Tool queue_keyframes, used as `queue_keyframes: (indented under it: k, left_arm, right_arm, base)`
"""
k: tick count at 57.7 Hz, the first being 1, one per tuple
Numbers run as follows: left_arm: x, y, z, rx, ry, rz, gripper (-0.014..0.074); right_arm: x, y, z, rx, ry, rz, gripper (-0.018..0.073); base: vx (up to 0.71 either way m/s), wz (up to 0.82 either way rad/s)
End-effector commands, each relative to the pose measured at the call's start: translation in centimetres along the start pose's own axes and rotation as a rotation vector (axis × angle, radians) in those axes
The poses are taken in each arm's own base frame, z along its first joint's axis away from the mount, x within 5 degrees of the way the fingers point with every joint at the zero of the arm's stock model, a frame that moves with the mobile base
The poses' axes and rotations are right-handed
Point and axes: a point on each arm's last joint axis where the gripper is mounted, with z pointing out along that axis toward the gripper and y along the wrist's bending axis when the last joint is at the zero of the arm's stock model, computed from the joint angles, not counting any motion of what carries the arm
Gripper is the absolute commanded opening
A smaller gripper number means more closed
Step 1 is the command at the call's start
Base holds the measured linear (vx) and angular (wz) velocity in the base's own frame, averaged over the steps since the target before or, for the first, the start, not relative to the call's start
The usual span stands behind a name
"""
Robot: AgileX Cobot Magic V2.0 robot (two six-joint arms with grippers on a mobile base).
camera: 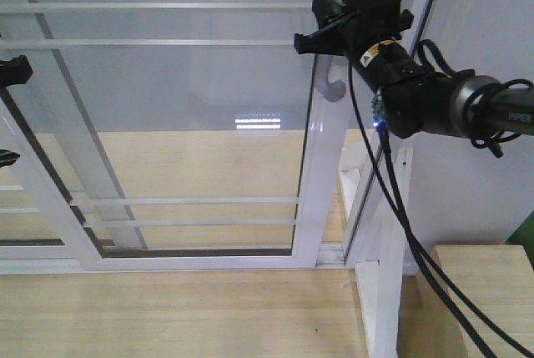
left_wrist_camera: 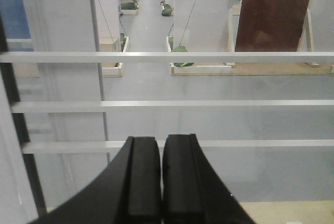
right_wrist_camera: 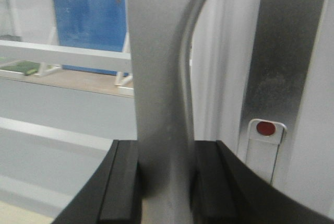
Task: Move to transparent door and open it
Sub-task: 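Pull the handle with the right gripper, sliding the door open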
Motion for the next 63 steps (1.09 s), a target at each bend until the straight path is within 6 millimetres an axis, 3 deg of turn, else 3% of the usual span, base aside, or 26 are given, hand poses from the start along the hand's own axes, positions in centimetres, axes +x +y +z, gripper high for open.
queue_keyframes:
  k: [1,7,26,36,47,55,63]
  left_arm:
    - [-2.4,-0.2,-0.2,0.013,-0.142,-0.008,0.0185]
    - [-2.4,-0.2,-0.2,0.013,-0.142,-0.008,0.0185]
    - [-2.3,-0.2,-0.2,0.01,-0.137,0.003,0.0185]
    - [-2.3,-0.2,-0.2,0.01,-0.136,0.002,0.0185]
    - [-2.3,-0.2,-0.2,0.01,-0.135,0.003,0.0185]
    - [-2.2,-0.2,-0.2,0.009,-0.132,0.018,0.0185]
    - [-2.2,-0.2,-0.2,0.007,-0.132,0.047,0.0185]
  right_arm:
    - [-4.6,8.1,-1.9,-0.316,-0.222,-0.098,-0.0006]
    - [-4.6,9.3,-2.2,-0.342,-0.222,-0.106,-0.0006]
    - [-6.3,8.9,-2.7,-0.323,-0.246,-0.111,-0.0006]
    - [-8.1,5.9,-3.2,-0.206,-0.185,-0.182,-0.0006]
    - [-10.4,1.1,-4.6,-0.07,-0.077,-0.206,-0.0006]
    - [-12.4,-1.3,-7.3,0.003,-0.067,-0.206,-0.0006]
    - [-11.5,-2.6,-10.8,0.045,-0.038,-0.204,-0.0006]
  base:
    - [0.0,0.0]
    - [0.0,0.0]
    - [0.0,0.0]
    - [0.0,0.0]
    - [0.0,0.0]
    - [0.0,0.0]
    - [0.0,0.0]
